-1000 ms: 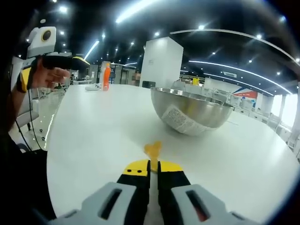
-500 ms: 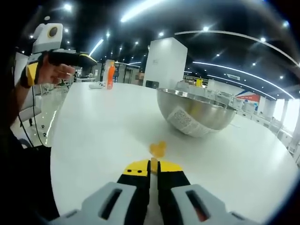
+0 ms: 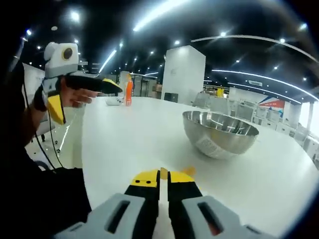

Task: Pick up the QQ candy scattered on the table and place it into the stainless steel bowl on the table

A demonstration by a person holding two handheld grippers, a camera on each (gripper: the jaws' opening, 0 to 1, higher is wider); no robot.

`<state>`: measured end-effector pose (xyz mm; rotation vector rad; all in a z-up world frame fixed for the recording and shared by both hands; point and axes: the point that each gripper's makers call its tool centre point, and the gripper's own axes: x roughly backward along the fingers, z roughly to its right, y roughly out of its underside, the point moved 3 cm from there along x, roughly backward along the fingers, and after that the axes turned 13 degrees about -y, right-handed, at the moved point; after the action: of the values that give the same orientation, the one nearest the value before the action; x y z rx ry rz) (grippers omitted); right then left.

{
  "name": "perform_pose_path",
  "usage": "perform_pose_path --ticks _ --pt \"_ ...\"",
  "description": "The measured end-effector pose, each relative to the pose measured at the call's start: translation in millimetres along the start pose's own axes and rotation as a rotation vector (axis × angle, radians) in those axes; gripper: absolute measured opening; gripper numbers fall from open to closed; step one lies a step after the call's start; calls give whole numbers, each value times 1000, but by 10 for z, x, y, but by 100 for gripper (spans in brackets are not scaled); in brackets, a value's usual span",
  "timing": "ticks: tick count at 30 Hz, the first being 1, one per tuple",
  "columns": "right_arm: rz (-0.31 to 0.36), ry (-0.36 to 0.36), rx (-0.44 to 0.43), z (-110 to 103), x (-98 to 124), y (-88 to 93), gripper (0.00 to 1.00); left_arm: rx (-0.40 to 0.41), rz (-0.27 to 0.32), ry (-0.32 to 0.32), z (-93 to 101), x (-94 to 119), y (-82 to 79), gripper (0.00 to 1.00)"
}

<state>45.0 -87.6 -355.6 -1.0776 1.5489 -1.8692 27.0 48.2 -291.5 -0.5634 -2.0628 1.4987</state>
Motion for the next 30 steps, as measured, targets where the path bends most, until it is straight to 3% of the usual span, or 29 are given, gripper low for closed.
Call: perform_pose_path --ticks 13,22,30 --pt "90 -75 97 -311 130 -611 5 -3 -2 -5 0 21 9 84" --pt "161 -95 138 -271 255 -1035 5 4 1 -6 -12 31 19 84" --pt "258 -25 283 -71 481 -1715 5 5 0 -2 -2 15 30 84"
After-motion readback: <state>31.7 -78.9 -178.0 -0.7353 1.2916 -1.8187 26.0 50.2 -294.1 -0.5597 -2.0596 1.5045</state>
